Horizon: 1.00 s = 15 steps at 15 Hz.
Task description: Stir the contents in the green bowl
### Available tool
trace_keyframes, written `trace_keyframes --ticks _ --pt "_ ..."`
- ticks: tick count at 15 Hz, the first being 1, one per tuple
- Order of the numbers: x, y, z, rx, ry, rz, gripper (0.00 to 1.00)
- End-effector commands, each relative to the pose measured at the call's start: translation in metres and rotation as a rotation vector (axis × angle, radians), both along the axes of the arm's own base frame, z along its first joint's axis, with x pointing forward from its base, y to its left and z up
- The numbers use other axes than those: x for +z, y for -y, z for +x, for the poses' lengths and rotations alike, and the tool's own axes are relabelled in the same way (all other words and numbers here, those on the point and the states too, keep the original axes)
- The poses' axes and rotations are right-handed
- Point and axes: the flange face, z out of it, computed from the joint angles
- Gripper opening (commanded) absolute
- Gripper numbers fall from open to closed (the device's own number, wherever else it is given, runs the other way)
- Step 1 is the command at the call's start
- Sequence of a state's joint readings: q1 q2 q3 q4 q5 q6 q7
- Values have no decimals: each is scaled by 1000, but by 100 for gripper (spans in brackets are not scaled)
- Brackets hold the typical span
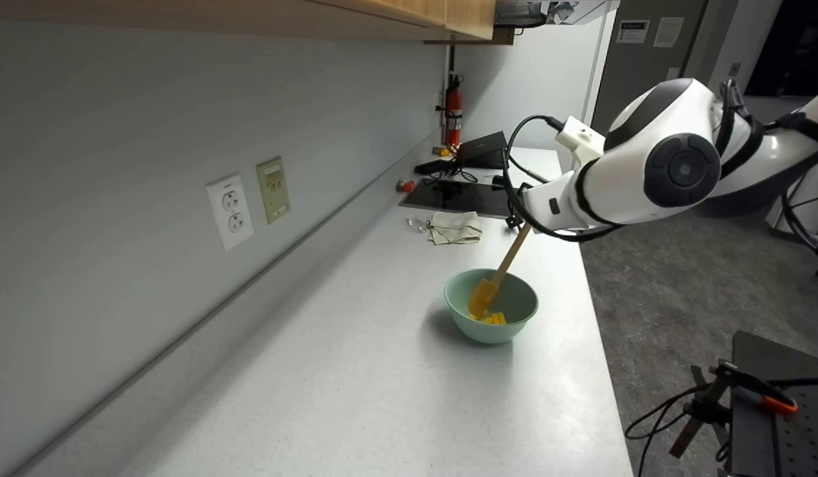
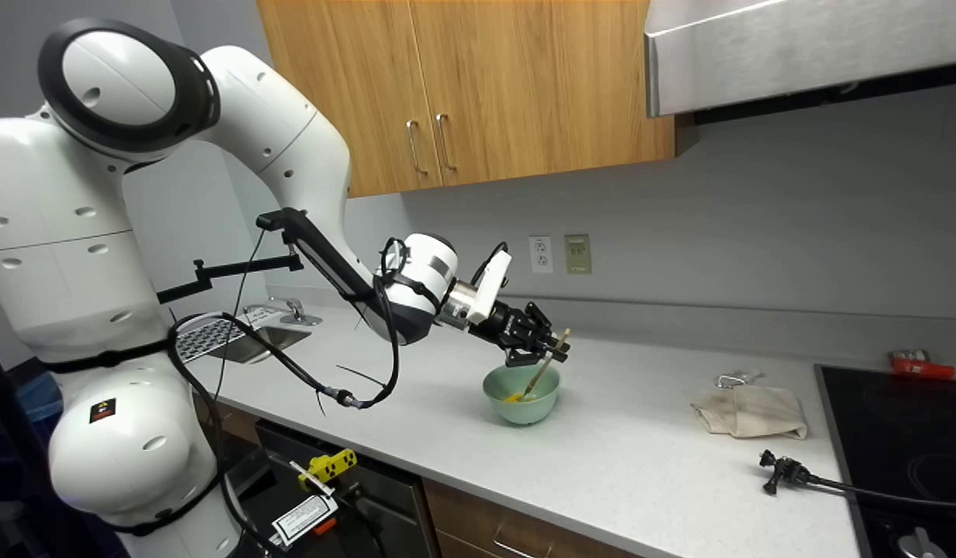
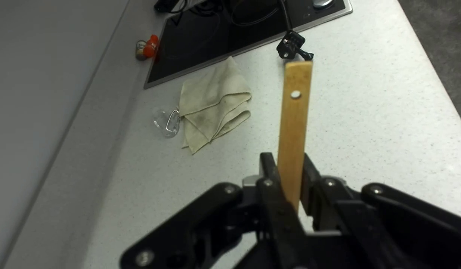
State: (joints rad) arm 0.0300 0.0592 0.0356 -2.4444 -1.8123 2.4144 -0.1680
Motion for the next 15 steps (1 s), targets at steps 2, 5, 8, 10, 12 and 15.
trace_keyframes --ticks 2,5,8,10,12,15 --pt "-6 5 -3 31 28 -14 4" --pt "-10 7 -2 53 72 -27 4" --pt "-16 12 -2 80 109 -52 4" --pt "-23 17 -5 86 113 -63 4" --pt "-28 19 -8 75 91 -59 4" --pt "-30 14 -12 43 41 -23 4"
